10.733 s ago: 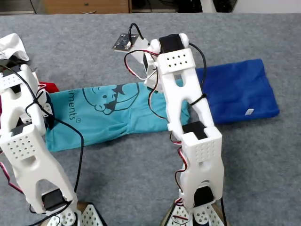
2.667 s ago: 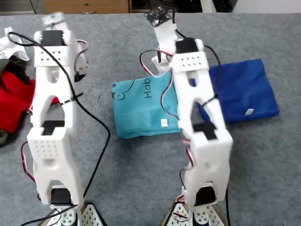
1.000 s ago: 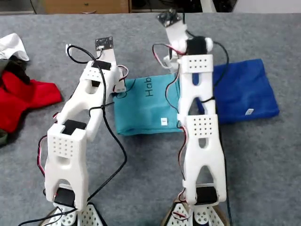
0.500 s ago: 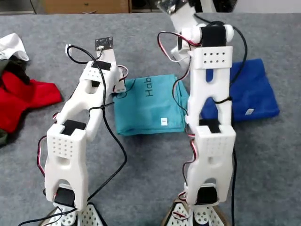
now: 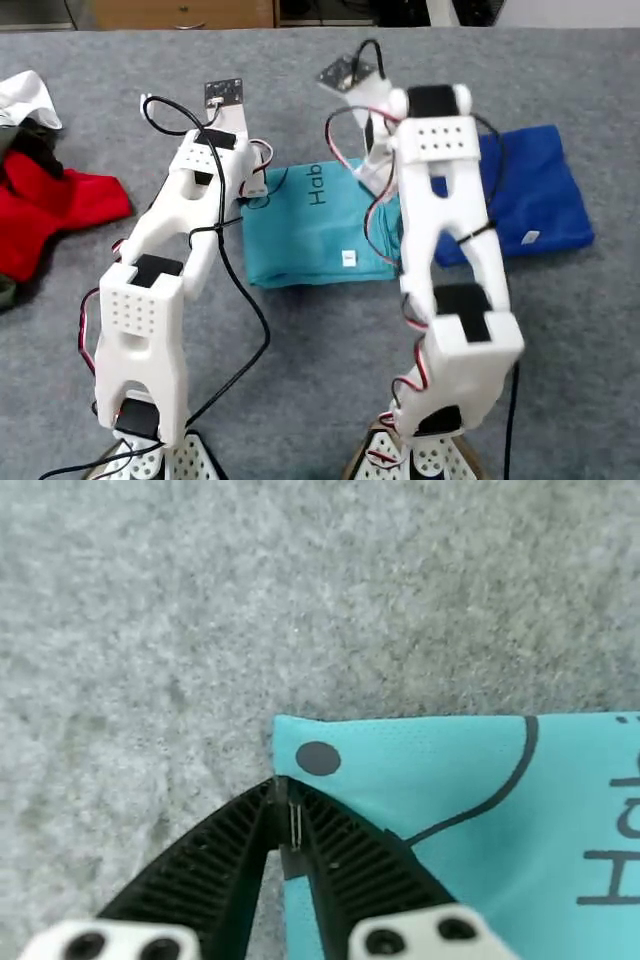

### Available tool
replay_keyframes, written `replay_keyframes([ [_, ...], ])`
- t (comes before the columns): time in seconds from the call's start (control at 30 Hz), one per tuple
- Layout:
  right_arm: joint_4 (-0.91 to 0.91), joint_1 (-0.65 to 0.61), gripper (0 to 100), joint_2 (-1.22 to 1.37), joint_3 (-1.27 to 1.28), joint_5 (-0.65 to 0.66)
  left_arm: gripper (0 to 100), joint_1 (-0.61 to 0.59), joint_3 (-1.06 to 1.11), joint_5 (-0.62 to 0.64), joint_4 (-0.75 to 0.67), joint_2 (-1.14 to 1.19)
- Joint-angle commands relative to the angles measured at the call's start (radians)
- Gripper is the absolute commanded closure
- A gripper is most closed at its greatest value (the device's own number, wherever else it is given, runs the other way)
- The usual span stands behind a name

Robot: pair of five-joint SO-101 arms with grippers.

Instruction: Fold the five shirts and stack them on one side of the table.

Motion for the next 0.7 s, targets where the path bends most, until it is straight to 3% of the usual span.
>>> replay_keyframes([
  [0.0, -0.155, -0.015, 99.6, -0.148, 0.252, 0.009, 98, -0.005, -0.005, -0.005, -0.003, -0.036],
  [0.23, -0.342, -0.013, 99.6, -0.188, 0.527, -0.003, 98, -0.005, 0.002, -0.003, -0.034, -0.030],
  [0.67, -0.410, 0.116, 99.5, -0.096, 0.602, -0.023, 98, -0.005, -0.005, 0.003, -0.040, -0.027],
])
